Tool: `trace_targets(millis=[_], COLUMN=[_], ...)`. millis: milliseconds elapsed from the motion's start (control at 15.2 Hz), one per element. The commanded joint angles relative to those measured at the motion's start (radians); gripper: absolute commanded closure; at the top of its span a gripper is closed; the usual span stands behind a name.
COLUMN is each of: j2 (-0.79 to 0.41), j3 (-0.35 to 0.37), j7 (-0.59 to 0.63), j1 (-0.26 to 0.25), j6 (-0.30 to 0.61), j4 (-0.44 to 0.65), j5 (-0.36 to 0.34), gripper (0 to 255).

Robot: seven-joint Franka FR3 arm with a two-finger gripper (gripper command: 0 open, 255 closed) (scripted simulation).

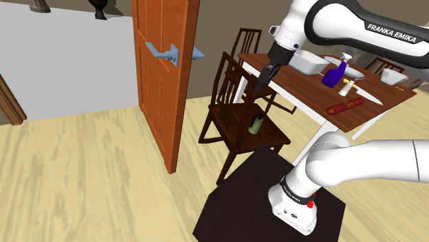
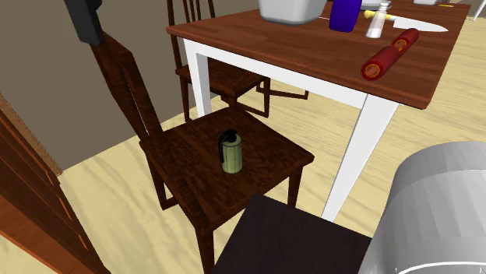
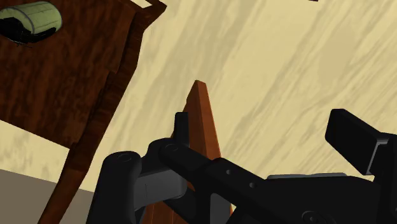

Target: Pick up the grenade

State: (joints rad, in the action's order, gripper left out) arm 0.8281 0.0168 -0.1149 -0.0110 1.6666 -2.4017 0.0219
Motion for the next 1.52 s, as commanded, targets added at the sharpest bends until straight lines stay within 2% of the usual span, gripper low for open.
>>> trace_targets(millis=[0,726,1122,1452], j2=[0.0,-0.08,-0.207,-0.354], j3=[0.0,-0.211,-0.335,-0.446], j7=[0.0,-0.214,-0.335,-0.444], j1=[0.0,0.081,0.119,0.131], j6=[0.0,0.237,0.388,0.519], j4=[0.0,-0.176,-0.209,-0.198], j5=[0.0,-0.122,-0.176,-0.192], gripper=[0,0,0,0])
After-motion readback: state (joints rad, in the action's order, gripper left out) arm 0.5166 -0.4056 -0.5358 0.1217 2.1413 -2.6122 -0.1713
